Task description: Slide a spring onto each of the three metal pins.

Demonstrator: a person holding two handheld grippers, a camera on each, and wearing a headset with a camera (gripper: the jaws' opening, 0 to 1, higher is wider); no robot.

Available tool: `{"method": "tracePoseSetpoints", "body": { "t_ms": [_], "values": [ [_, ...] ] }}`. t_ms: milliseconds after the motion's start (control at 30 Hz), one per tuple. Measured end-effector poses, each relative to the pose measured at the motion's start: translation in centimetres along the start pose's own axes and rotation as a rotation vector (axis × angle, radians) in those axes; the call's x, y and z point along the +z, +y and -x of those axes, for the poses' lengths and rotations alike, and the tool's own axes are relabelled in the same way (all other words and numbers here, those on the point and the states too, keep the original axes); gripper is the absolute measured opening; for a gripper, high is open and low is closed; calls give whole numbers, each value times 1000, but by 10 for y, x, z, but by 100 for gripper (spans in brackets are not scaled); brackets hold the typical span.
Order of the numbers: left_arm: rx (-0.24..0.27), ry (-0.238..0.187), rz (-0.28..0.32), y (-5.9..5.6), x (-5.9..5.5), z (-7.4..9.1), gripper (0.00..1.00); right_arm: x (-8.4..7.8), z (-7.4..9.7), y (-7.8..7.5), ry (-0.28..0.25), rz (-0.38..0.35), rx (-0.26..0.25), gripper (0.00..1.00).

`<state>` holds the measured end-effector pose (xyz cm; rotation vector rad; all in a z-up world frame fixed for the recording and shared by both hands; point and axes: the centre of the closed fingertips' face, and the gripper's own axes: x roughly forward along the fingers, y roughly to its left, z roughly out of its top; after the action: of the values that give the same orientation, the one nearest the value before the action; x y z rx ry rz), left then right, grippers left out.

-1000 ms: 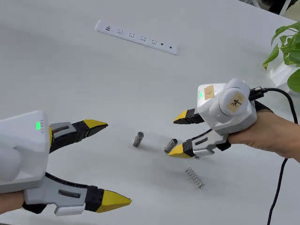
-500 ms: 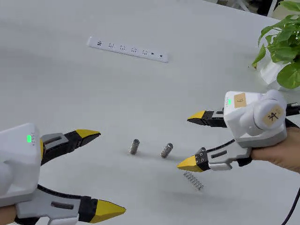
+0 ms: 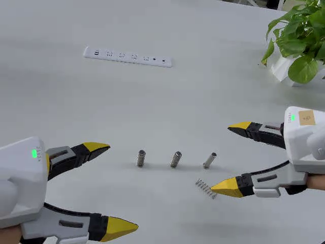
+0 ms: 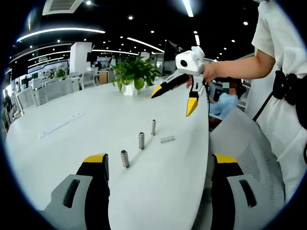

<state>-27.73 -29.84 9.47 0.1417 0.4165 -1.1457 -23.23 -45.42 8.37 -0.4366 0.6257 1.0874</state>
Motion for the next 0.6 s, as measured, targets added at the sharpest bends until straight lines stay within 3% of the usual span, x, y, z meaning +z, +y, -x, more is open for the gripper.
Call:
{"method": "tracePoseSetpoints", "body": {
  "t_ms": [267, 367, 433, 600],
  "values": [
    [-46, 63, -65, -12, 2, -18, 80, -20, 15, 7, -23, -50, -29, 88],
    [-67, 82, -93, -17, 4, -29, 76, -27, 20, 8, -39, -74, -38, 89],
    [-86, 118, -110, -20, 2, -37, 73, -32, 24, 8, -48, -92, -43, 89],
    [-118, 145, -155, -25, 7, -61, 68, -45, 32, 9, -57, -117, -57, 89]
  ]
}}
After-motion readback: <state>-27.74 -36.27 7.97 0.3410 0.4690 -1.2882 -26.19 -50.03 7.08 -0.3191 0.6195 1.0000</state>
